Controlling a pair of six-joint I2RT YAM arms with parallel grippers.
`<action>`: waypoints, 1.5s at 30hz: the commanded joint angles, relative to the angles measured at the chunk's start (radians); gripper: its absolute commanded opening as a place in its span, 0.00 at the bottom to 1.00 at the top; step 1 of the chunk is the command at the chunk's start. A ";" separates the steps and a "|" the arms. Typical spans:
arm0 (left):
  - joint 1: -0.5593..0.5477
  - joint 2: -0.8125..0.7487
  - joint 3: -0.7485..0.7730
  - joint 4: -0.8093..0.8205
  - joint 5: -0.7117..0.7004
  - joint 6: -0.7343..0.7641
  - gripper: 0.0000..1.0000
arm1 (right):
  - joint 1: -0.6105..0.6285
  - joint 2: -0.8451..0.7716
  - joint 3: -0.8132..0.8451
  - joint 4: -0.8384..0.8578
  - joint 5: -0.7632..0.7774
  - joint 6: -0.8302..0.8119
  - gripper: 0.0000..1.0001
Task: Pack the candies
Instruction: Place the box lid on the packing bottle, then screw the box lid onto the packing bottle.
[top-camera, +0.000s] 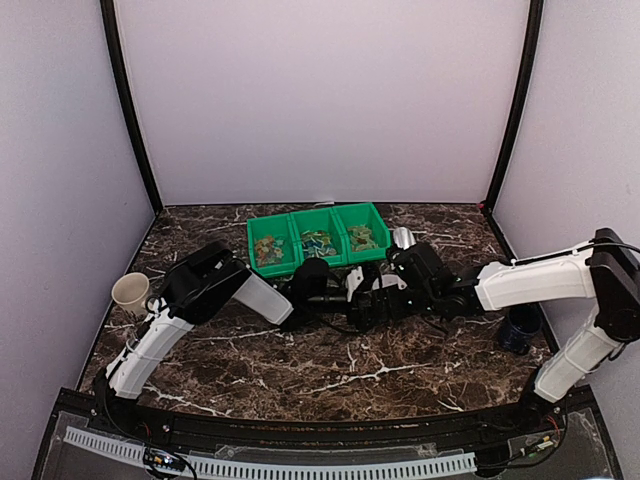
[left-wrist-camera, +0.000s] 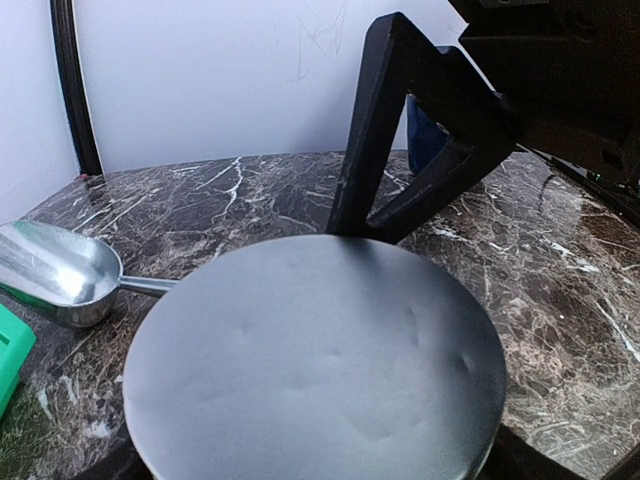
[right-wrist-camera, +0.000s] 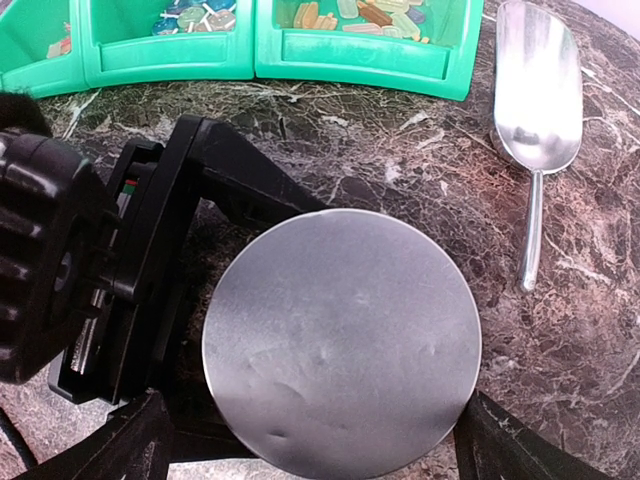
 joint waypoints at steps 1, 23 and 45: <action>-0.003 0.132 -0.068 -0.317 -0.092 0.146 0.87 | 0.076 -0.014 -0.007 -0.002 -0.196 -0.051 0.98; -0.004 0.132 -0.069 -0.326 -0.091 0.157 0.87 | 0.123 -0.089 -0.041 -0.092 -0.172 -0.024 0.97; 0.006 0.135 -0.068 -0.334 -0.031 0.171 0.87 | -0.083 -0.305 -0.083 -0.069 -0.015 -0.149 0.97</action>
